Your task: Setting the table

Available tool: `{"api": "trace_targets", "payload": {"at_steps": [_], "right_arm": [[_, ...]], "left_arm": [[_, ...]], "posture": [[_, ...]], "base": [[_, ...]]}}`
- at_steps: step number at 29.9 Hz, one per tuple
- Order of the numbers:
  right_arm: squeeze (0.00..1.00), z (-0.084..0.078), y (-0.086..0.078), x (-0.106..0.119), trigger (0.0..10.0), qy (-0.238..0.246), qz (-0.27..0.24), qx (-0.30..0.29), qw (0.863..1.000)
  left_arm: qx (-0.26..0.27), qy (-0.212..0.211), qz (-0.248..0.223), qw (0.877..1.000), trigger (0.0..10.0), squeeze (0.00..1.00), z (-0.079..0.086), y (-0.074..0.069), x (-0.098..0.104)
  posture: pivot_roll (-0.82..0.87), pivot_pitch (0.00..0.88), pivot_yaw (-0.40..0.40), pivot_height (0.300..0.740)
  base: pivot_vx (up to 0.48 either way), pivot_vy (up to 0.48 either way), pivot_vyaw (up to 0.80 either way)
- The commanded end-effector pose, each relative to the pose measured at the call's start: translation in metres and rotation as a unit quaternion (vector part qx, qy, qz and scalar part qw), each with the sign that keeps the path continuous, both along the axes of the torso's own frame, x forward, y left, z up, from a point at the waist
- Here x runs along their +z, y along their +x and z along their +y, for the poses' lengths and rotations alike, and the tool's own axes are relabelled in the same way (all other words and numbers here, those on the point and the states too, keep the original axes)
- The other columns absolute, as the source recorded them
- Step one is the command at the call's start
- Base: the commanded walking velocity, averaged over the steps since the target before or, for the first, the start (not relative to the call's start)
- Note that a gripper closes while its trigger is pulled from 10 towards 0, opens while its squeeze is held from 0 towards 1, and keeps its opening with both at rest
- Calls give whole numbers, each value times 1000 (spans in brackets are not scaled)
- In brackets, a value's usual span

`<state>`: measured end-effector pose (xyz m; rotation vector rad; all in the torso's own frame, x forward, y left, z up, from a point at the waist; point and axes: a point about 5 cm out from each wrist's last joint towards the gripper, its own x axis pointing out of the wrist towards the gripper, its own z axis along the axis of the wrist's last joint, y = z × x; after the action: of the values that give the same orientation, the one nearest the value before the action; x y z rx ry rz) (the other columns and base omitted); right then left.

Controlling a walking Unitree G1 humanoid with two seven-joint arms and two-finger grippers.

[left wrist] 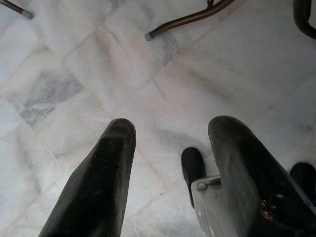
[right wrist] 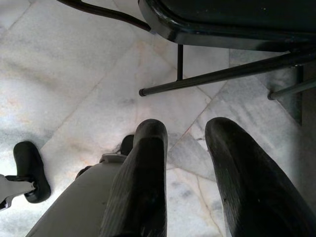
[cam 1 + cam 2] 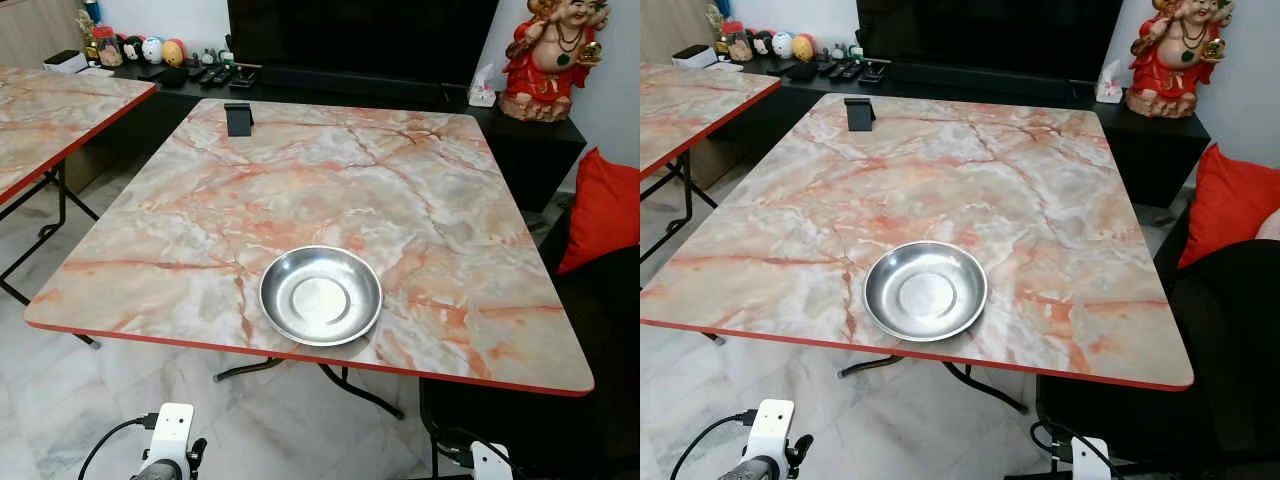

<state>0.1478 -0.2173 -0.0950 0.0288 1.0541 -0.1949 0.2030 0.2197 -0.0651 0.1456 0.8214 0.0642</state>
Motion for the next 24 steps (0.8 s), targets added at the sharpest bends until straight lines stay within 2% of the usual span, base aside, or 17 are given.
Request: {"api": "trace_targets", "payload": {"at_steps": [1,13,17,24], "right_arm": [[0,-1,-2,-1,10000,0,4,-7,1000],[0,0,-3,-1,10000,2,3,-7,1000],[0,0,-3,-1,10000,3,3,-8,1000],[0,0,-3,-1,10000,3,3,-6,1000]], "left_arm": [[-2,-5,12,1000,10000,0,-4,-2,-3],[14,5,55,998,10000,0,11,-26,-13],[19,7,78,997,10000,0,14,-39,-19],[25,8,97,995,10000,0,18,-49,-22]], "posture": [[25,0,-20,740],[35,0,-16,740],[35,0,-16,740],[35,0,-17,740]], "base": [[0,266,0],[0,267,0],[0,433,0],[0,428,0]]}}
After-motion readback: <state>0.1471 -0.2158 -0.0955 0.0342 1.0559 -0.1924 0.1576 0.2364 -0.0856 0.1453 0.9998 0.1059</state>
